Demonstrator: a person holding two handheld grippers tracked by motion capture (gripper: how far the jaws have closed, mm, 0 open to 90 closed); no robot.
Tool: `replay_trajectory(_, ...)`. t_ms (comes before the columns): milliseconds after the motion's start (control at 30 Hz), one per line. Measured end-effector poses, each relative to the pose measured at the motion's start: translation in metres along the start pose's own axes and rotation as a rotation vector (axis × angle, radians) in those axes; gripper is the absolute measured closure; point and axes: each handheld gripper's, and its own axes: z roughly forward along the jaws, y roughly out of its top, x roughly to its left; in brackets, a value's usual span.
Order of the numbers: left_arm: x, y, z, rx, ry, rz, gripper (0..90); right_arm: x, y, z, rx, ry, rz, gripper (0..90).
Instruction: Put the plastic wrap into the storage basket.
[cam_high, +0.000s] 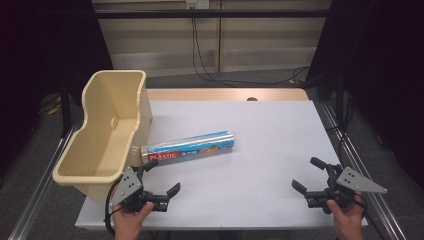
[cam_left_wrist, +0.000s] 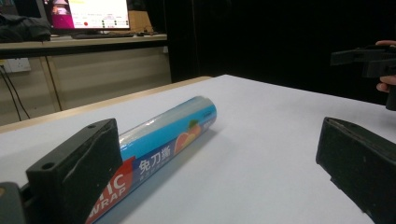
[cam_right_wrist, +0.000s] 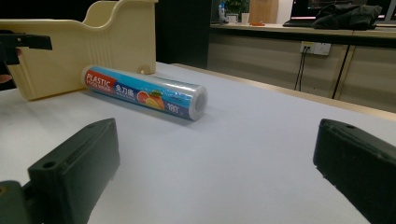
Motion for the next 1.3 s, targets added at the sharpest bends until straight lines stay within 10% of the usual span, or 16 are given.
replay_trajectory(600,-0.002,0.011,0.035,0.077,-0.029,-0.059,0.0,0.004,-0.001,0.000,0.019,0.022,-0.008,0.6)
replay_trajectory(1300,0.028,0.030,0.093,0.147,0.006,-0.123,0.0,0.004,-0.002,-0.003,0.020,0.029,-0.008,0.9)
